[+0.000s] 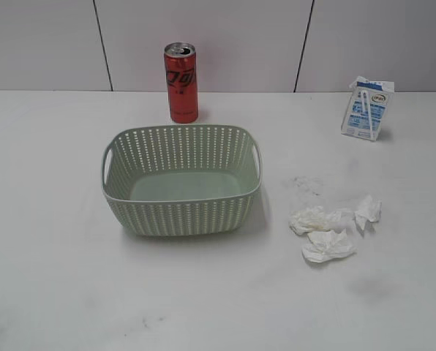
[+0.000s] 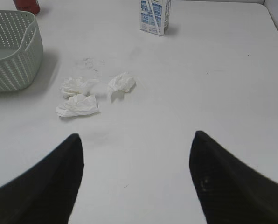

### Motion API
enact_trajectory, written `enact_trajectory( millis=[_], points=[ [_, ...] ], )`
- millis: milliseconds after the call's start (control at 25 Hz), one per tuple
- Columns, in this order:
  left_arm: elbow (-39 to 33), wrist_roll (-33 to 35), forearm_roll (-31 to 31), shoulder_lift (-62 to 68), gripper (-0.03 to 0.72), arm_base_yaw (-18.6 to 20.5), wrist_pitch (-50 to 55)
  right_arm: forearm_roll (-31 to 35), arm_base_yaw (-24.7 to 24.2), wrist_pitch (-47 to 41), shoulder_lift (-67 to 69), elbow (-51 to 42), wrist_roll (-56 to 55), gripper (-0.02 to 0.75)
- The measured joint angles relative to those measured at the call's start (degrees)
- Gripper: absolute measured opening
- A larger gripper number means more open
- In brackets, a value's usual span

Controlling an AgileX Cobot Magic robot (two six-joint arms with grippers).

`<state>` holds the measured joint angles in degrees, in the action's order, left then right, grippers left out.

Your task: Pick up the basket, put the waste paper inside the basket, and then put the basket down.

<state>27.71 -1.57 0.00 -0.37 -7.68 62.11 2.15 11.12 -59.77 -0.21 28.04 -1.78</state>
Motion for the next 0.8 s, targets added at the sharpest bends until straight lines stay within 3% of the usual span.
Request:
enact_trajectory(
  millis=[800],
  points=[
    [0.1,0.0,0.0,0.0,0.493,0.0,-1.1,0.0,0.0,0.1,0.0,0.0,0.0,0.537]
  ],
)
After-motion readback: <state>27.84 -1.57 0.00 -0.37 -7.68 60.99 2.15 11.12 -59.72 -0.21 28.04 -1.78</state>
